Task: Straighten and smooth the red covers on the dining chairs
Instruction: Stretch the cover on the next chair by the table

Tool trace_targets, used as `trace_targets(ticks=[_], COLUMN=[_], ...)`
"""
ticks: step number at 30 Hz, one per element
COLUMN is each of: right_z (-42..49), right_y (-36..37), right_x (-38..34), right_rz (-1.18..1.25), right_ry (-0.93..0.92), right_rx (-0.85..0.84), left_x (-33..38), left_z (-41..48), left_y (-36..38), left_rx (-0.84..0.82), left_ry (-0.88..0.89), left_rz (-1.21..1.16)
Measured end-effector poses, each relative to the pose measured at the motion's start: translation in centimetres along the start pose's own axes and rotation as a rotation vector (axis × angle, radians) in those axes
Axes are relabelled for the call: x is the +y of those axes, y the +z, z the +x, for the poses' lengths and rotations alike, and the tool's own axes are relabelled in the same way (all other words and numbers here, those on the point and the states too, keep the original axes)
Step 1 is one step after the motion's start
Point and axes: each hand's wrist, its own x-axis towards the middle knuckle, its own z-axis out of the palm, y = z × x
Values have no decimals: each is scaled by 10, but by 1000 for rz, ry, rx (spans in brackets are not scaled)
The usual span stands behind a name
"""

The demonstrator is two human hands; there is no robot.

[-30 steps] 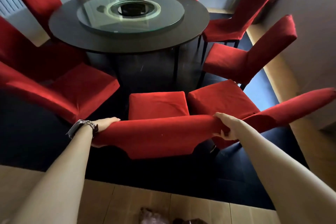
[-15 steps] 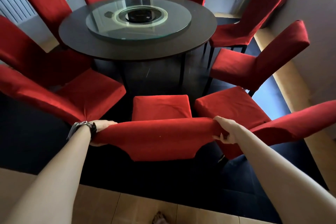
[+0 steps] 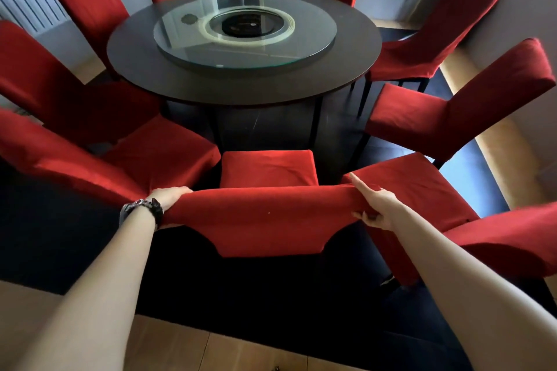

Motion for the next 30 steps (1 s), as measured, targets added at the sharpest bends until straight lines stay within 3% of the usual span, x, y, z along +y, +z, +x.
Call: trace_targets(ticks=[7,11,14,18,22,27,30], right_z=[22,28,27,24,14,-11,-22], right_y=[14,20,18,12,-5,-46,-78], right_x=[-23,-30,-31,-22,-8,3,11], right_rz=[48,65,52,39,-285,-961,-1259], right_ry=[-29,-38,-29,-66,-149,-355,-351], right_rx=[70,80,55,29,-15,-100,-180], left_x=[3,7,18,34,47,55,56], left_z=[31,40,36,15,-25,-82,-117], left_y=[-5,-7,-5,15,60,128,163], left_rx=[36,33,63,259,278,244,187], left_ry=[30,17,22,159,367,561,581], left_rz=[-85,-22,166,615,828,760,762])
